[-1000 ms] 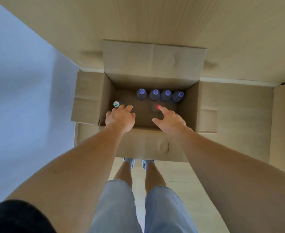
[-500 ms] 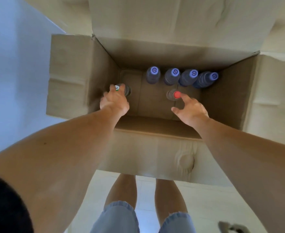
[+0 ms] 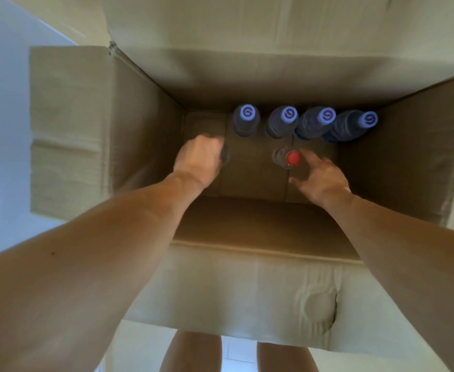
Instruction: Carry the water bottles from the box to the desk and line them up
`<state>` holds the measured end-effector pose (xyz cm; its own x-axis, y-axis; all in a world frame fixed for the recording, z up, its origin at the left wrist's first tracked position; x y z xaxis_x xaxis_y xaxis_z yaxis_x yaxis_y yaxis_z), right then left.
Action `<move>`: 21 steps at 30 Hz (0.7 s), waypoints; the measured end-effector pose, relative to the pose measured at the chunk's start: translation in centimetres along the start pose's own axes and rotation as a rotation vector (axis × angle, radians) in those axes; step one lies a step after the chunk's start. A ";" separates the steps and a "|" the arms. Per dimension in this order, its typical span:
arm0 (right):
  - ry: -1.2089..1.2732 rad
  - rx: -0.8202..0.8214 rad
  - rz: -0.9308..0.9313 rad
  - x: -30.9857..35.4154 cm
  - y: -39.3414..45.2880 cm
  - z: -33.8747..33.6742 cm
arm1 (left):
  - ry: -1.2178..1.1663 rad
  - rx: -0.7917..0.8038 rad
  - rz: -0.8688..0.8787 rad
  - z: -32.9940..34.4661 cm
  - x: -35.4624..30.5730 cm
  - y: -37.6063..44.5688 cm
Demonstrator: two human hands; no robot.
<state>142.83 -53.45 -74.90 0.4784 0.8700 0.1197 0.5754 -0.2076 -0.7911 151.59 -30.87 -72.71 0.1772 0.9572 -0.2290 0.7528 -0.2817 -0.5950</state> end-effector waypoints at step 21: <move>0.295 -0.082 -0.084 -1.1 7.4 4.1 | -0.282 0.258 0.188 8.8 0.9 4.1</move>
<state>143.81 -54.07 -83.35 0.5916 0.7208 0.3612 0.6669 -0.1857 -0.7217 149.24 -31.79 -82.16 0.0889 0.8417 -0.5326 0.5340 -0.4916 -0.6879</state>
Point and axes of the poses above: each hand's wrist, its own y-axis towards the middle knuckle, its own z-axis out of the palm, x = y × z, the point moved 4 cm from there along y, towards the middle knuckle, and after that the axes turned 7 degrees about -y, right-handed, at the moved point
